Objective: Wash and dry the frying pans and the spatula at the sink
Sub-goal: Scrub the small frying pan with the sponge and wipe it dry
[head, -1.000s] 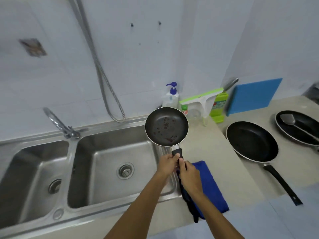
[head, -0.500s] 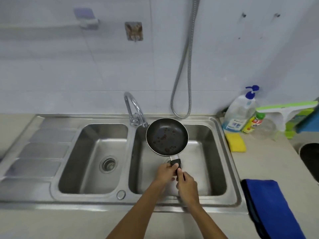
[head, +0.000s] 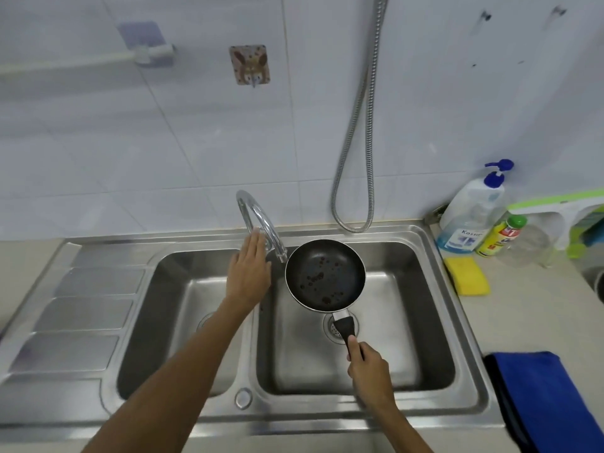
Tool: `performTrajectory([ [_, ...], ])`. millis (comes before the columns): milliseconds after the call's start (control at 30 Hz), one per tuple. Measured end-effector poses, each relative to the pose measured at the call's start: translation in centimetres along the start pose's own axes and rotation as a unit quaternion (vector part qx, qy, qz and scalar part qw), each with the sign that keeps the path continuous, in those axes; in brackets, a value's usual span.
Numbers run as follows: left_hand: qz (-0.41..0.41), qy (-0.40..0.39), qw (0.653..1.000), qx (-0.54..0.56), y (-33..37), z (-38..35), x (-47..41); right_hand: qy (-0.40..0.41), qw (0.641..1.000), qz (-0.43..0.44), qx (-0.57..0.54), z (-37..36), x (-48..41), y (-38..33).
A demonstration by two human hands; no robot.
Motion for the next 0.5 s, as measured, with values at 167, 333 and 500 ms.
performTrajectory([
  [167, -0.058, -0.097, 0.989, -0.094, 0.5, -1.3, -4.9, 0.01, 1.0, -0.012, 0.016, -0.1, 0.4, 1.1],
  [333, -0.037, -0.08, 0.994, -0.071, 0.9, 0.0, -5.6, 0.006, 0.999, -0.032, 0.035, -0.6, 0.5, 2.1],
  [500, -0.022, -0.092, 0.994, -0.05, 1.0, -0.6, -4.6, 0.007, 0.999, -0.033, 0.03, -1.5, 0.4, 1.8],
])
Point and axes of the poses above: each hand's wrist, its own x-axis away from the middle knuckle, its own z-axis out of the back of the hand, y = z × x, the point moved 9 cm from there along -x, towards the middle knuckle, and after that the axes turned 7 degrees about -y, right-handed, at the moved point
